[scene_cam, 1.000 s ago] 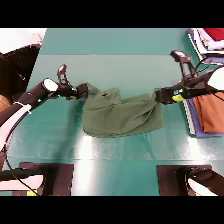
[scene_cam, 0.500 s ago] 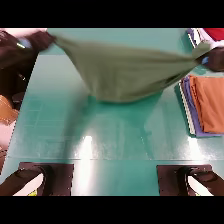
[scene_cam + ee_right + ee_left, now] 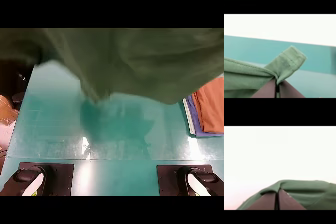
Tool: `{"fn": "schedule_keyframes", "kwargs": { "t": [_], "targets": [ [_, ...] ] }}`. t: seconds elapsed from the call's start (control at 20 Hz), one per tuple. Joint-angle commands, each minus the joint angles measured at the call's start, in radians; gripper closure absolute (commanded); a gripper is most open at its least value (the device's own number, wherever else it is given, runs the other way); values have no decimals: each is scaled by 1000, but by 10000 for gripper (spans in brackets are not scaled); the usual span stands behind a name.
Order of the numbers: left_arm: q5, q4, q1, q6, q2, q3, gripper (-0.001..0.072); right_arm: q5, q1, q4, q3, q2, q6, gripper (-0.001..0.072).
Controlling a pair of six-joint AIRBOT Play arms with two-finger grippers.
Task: Fold the shirts.
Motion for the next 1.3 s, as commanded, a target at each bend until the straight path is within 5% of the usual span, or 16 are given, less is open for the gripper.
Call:
{"fn": "schedule_keyframes", "kwargs": {
  "t": [0.0,0.3,0.6,0.8,0.85,0.9,0.95,1.05,1.25],
  "targets": [
    [-26,30,1,29,-5,68,681,93,-35,-15,107,-62,-4,692],
    [-265,343,1,-60,-348,68,680,134,-34,-7,-100,-252,63,691],
    [-303,269,1,-70,-874,68,679,37,23,-7,-311,-554,60,691],
    [-358,270,1,-69,-1038,68,674,-69,71,-5,-303,-720,50,690],
    [-365,270,1,-69,-1045,68,482,-69,76,-3,-274,-756,50,689],
    [-362,272,2,-69,-1046,69,205,-59,75,24,-240,-786,50,688],
    [-367,278,3,-70,-1044,73,146,-46,66,75,-203,-811,37,645],
    [-413,272,25,-70,-1026,75,146,-10,40,214,-137,-837,6,306],
    [-585,259,114,-66,-946,57,146,97,-29,377,-130,-775,-89,304]
  ]
}}
